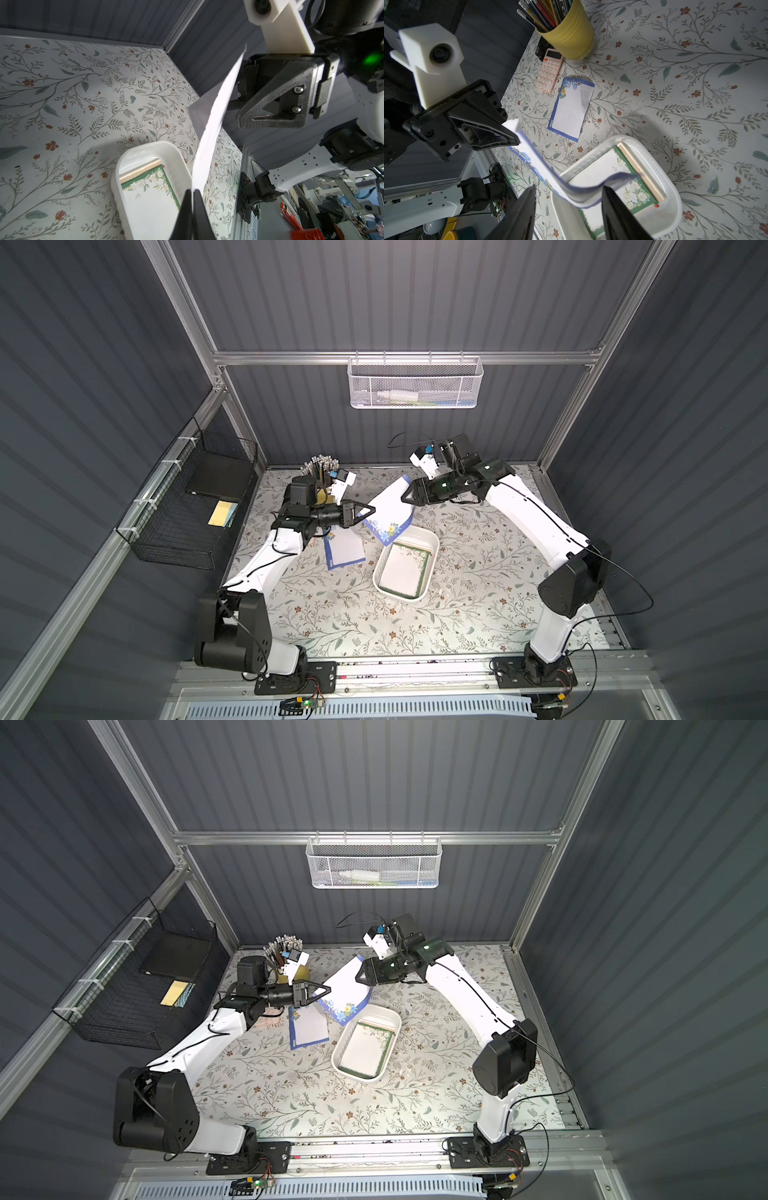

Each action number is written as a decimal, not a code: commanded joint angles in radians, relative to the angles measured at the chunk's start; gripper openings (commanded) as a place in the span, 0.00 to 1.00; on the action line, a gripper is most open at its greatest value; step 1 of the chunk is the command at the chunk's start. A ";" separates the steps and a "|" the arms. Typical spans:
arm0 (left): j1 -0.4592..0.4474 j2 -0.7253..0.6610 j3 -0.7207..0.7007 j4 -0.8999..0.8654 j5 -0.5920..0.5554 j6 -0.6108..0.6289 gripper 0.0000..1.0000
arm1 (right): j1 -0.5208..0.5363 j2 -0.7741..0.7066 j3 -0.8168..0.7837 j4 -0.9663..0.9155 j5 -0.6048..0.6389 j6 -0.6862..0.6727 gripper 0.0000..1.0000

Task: Take out the stationery paper from the storage box
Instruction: Pick up the stationery paper from the storage box.

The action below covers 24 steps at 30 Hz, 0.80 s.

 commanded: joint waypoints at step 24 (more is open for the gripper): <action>0.001 -0.158 -0.241 0.105 -0.585 -0.259 0.00 | 0.000 0.012 -0.056 0.007 0.045 -0.015 0.58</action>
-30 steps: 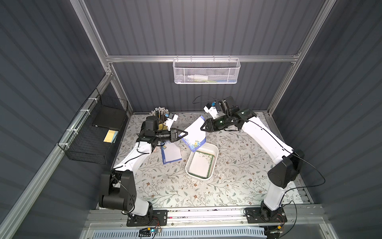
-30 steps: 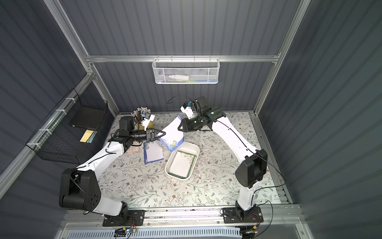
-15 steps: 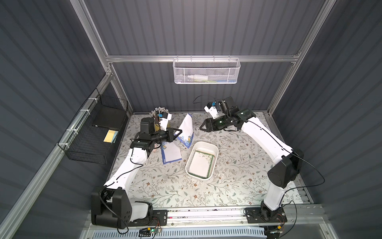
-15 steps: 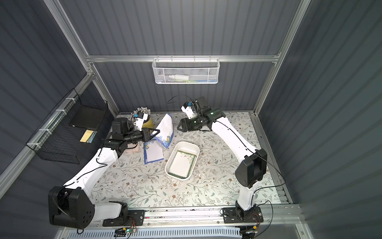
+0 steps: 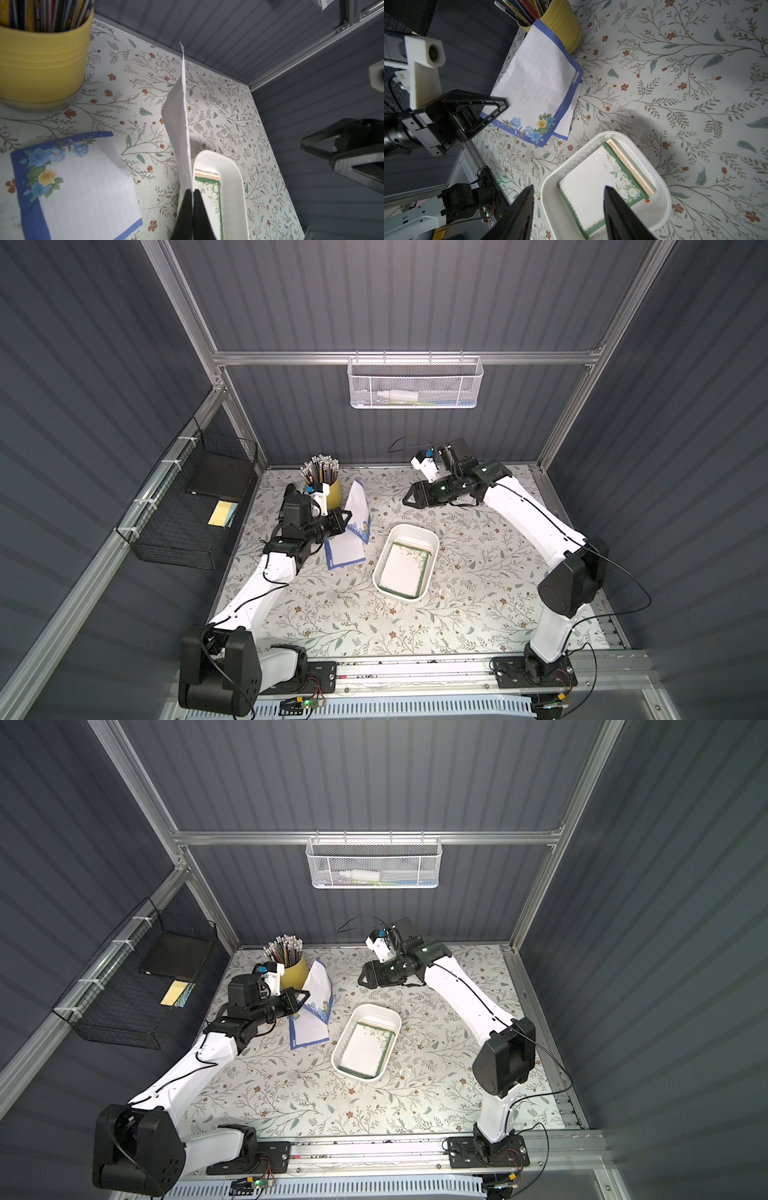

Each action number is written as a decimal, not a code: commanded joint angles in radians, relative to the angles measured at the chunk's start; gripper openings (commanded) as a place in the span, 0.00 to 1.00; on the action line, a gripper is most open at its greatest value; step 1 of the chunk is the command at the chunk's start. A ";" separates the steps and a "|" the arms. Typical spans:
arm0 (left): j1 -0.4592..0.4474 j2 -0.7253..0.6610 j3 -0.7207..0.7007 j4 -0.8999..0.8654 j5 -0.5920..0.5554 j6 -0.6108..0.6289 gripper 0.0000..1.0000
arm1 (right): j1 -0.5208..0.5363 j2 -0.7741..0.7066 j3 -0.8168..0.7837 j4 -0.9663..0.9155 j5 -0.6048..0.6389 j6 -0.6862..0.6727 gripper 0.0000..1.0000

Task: Take out the stationery paper from the storage box
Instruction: Pick up the stationery paper from the storage box, then place the stationery paper at the center of the board.

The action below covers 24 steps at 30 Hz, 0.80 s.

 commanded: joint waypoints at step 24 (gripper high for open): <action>0.001 0.150 -0.068 -0.115 -0.360 -0.035 0.27 | -0.001 0.034 -0.056 -0.001 -0.031 -0.007 0.59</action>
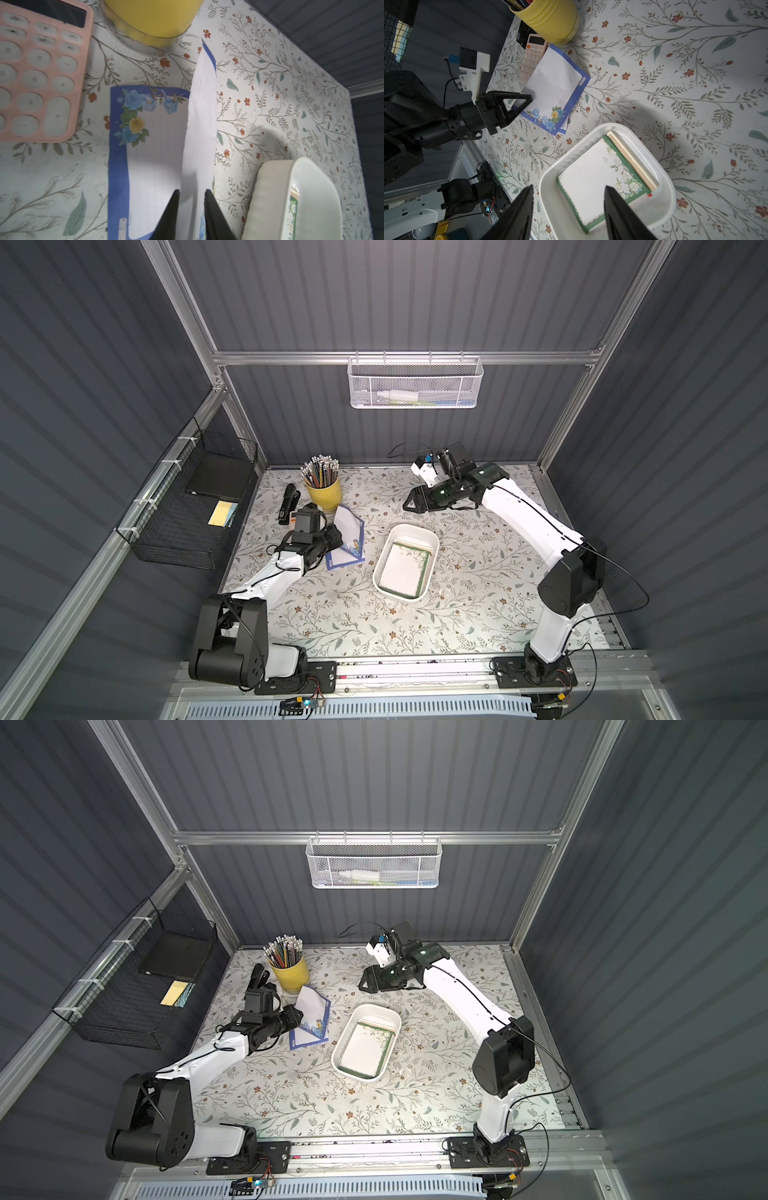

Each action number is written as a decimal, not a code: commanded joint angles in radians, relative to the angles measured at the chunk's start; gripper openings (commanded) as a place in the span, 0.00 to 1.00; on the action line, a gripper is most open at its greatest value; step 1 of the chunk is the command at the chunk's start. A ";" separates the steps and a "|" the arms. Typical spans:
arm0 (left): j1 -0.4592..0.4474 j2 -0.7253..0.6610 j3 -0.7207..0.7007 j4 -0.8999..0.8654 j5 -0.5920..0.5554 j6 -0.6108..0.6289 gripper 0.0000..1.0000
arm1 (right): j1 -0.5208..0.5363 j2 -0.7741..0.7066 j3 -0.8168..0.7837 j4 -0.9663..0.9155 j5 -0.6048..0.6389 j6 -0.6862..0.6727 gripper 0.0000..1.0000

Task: Take out the stationery paper from the storage box
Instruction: Place the stationery paper at the center of the board.

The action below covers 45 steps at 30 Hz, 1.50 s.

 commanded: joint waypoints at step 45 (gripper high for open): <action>0.001 -0.201 0.145 -0.134 -0.218 0.013 0.76 | 0.207 0.300 -0.150 -0.017 0.472 0.004 0.79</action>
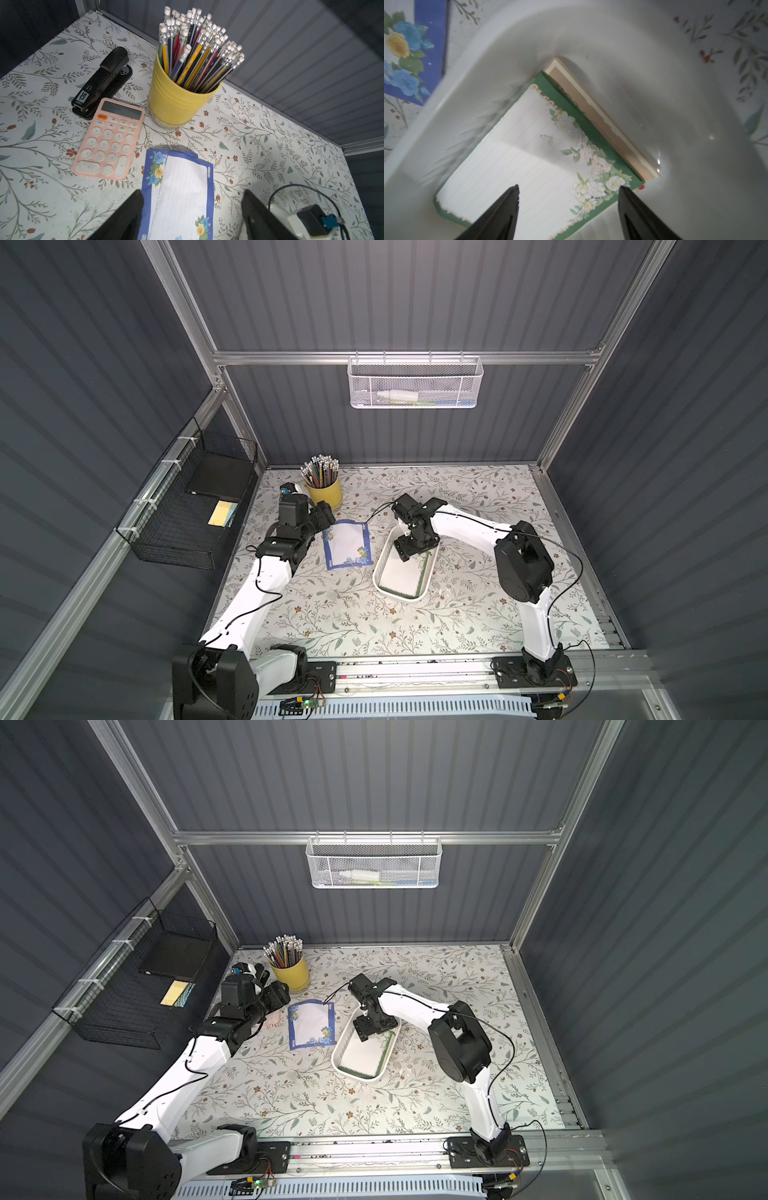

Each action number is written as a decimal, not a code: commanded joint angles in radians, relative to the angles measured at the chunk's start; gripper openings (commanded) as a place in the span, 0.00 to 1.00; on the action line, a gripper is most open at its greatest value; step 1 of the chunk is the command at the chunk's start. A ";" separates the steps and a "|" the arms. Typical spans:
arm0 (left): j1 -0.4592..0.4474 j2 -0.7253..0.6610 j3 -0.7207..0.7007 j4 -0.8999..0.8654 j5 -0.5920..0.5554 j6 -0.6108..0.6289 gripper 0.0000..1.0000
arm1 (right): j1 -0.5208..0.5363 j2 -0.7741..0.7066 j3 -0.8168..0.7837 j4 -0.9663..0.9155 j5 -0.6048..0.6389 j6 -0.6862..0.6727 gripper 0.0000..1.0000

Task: Take out the stationery paper from the storage box
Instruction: Place the stationery paper at the center of the board, then pick up the stationery paper from the storage box.

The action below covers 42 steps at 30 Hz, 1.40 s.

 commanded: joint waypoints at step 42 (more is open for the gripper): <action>0.001 0.017 -0.040 -0.013 -0.003 0.005 0.74 | -0.007 0.080 -0.214 0.129 -0.039 0.015 0.46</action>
